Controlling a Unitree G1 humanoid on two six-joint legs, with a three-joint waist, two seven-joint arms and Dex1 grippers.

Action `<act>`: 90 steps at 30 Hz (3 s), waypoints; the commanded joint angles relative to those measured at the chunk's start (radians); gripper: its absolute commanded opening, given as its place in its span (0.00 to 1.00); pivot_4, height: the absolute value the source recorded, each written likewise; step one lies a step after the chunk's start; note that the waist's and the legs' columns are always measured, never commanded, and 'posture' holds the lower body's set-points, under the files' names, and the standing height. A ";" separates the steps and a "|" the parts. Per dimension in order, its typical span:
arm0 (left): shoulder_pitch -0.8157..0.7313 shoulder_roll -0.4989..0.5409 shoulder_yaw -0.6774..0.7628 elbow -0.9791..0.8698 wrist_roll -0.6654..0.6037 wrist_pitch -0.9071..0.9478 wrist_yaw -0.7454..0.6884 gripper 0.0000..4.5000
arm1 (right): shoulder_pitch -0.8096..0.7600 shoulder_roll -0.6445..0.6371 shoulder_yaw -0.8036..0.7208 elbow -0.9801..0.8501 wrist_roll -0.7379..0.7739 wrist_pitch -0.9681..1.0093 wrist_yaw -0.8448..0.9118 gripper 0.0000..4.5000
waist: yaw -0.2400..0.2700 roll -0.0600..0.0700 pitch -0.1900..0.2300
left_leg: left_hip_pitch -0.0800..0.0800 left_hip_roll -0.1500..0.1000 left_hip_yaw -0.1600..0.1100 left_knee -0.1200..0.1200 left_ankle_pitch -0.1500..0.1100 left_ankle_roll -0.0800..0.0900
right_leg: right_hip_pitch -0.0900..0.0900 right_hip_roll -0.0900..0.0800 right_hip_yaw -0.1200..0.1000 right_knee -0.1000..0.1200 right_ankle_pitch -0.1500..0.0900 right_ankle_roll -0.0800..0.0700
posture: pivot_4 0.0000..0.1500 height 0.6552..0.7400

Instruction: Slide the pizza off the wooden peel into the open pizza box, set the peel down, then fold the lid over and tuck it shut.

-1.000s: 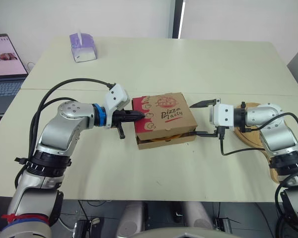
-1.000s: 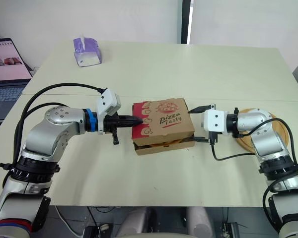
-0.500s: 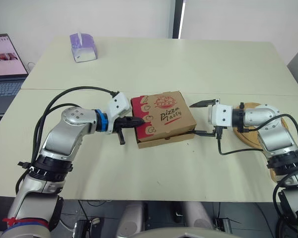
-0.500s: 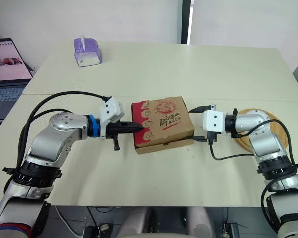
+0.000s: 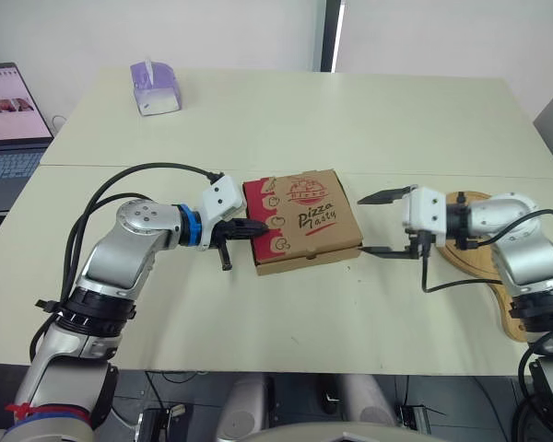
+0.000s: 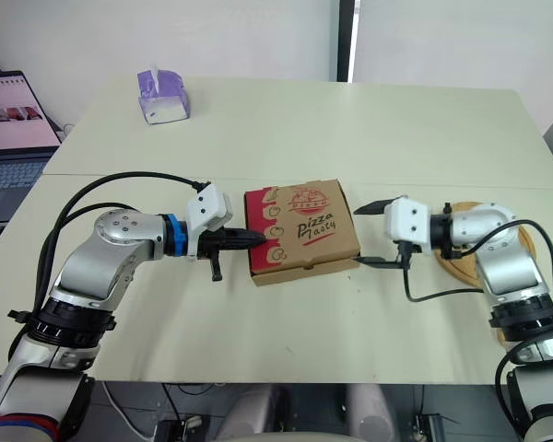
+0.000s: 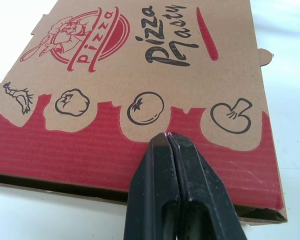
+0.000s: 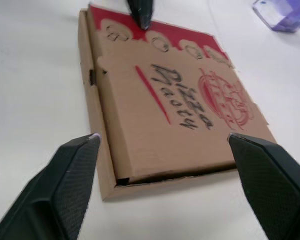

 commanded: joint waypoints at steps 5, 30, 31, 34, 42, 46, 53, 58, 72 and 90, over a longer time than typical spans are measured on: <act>-0.022 -0.002 0.002 0.013 0.020 -0.027 -0.010 0.00 | -0.109 0.067 -0.062 0.028 0.204 0.400 -0.036 0.35 | 0.000 0.000 0.000 | 0.000 0.000 0.000 0.000 0.000 0.000 | 0.000 0.000 0.000 0.001 0.000 0.000 | 1.00 1.00; 0.018 0.001 -0.083 0.069 0.113 -0.057 -0.036 0.00 | -0.035 0.084 0.129 0.176 -0.094 0.156 -0.019 0.02 | 0.000 0.000 -0.002 | 0.015 0.000 -0.002 0.003 -0.004 0.006 | 0.017 0.000 -0.001 -0.001 0.000 0.001 | 1.00 1.00; 0.017 0.003 -0.087 0.074 0.119 -0.063 -0.039 0.00 | -0.035 0.086 0.127 0.174 -0.094 0.158 -0.019 0.02 | 0.000 0.000 -0.002 | 0.015 0.000 -0.002 0.003 -0.004 0.007 | 0.017 0.000 -0.001 -0.001 0.000 0.001 | 1.00 1.00; 0.013 0.000 -0.083 0.083 0.123 -0.074 -0.039 0.00 | -0.033 0.090 0.119 0.164 -0.087 0.165 -0.022 0.02 | 0.000 0.000 -0.002 | 0.016 0.000 -0.001 0.003 -0.004 0.007 | 0.017 0.000 0.000 -0.001 0.000 0.001 | 1.00 1.00; 0.015 -0.058 0.113 0.026 -0.038 -0.027 0.027 0.00 | -0.075 0.107 0.009 0.080 0.039 0.297 -0.051 0.02 | 0.000 0.000 -0.002 | 0.013 0.000 -0.001 0.004 -0.004 0.006 | 0.015 0.000 0.000 -0.001 0.000 0.001 | 1.00 1.00; 0.038 -0.046 0.174 0.008 -0.042 -0.018 0.087 0.00 | -0.122 0.094 -0.029 0.102 0.027 0.310 -0.101 0.02 | 0.000 0.000 -0.002 | 0.012 0.000 -0.001 0.003 -0.002 0.004 | 0.013 0.000 0.000 -0.001 0.000 0.001 | 1.00 1.00; 0.028 -0.007 0.188 0.089 0.060 -0.064 0.210 0.00 | -0.228 0.123 0.017 0.364 -0.133 0.131 -0.214 0.02 | -0.001 0.000 -0.002 | 0.012 0.000 -0.001 0.003 -0.002 0.004 | 0.013 0.000 0.000 -0.001 0.001 0.001 | 1.00 1.00; 0.034 -0.021 0.159 0.105 0.110 -0.062 0.267 0.00 | -0.247 0.152 0.054 0.510 -0.214 0.034 -0.244 0.02 | -0.001 0.000 -0.002 | 0.012 0.000 0.000 0.002 -0.002 0.003 | 0.012 0.000 0.000 -0.002 0.001 0.001 | 1.00 1.00; 0.087 -0.136 0.026 -0.062 0.095 0.077 0.271 0.00 | 0.037 0.117 0.073 0.007 -0.078 0.287 -0.082 0.02 | 0.001 0.000 -0.002 | 0.006 0.000 -0.001 0.003 -0.002 0.003 | 0.008 -0.001 0.000 -0.001 0.001 0.001 | 1.00 1.00; 0.055 -0.180 -0.053 -0.054 0.127 0.065 0.216 0.00 | 0.072 0.061 0.021 -0.021 -0.069 0.333 -0.126 0.02 | 0.003 0.000 -0.002 | 0.006 0.000 -0.002 0.004 -0.002 0.003 | 0.009 0.000 -0.001 -0.002 0.001 0.002 | 1.00 1.00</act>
